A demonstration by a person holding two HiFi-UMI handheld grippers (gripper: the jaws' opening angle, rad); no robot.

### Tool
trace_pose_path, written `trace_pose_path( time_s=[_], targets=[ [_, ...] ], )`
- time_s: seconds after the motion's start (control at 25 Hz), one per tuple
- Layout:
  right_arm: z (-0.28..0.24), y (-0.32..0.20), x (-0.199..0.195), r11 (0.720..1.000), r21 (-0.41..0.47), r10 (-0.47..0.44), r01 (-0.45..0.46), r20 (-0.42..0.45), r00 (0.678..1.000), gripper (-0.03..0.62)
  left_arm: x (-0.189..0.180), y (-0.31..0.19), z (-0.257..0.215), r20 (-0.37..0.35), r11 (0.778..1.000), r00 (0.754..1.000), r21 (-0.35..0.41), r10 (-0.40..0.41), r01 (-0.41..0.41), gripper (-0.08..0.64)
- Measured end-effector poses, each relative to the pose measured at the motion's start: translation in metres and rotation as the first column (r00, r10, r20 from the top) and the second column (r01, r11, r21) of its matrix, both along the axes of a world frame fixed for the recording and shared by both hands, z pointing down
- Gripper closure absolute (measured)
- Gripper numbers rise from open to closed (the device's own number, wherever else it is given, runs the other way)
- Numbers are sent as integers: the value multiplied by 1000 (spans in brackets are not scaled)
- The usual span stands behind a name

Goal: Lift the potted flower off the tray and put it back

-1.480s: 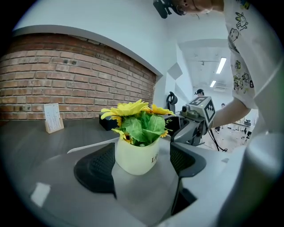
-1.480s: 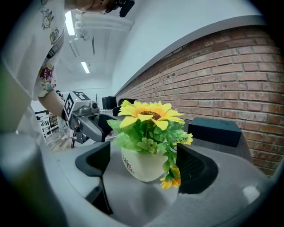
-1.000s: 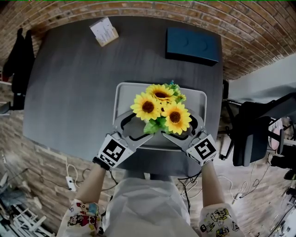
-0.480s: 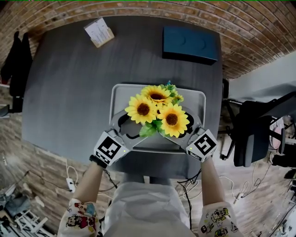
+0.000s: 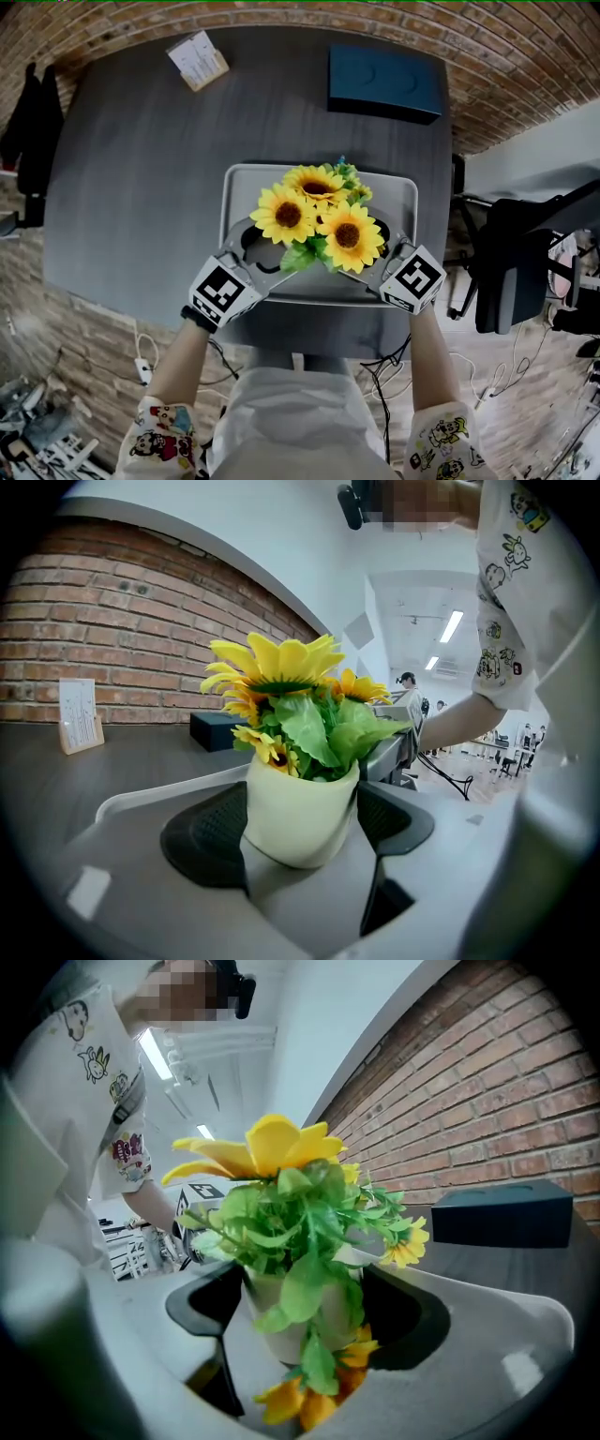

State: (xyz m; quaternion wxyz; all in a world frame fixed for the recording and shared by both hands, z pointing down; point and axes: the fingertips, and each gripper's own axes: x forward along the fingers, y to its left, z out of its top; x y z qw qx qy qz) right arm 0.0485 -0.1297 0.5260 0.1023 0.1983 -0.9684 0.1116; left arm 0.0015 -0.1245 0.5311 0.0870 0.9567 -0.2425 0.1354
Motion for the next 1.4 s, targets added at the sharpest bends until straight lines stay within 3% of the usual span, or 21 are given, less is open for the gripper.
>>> trace_pose_path(
  time_s=[0.76, 1.16, 1.4],
  targets=[
    [-16, 2, -2, 1000, 5, 14, -14, 17, 1000, 193, -2, 0, -16, -10, 1000, 1000, 1, -1, 1, 183],
    [-60, 1, -9, 998, 57, 20, -22, 28, 999, 195, -9, 0, -60, -7, 999, 1000, 43, 9, -8, 183],
    [-99, 4, -9, 994, 100, 43, -48, 50, 998, 195, -10, 3, -94, -45, 999, 999, 39, 9, -7, 183]
  ],
)
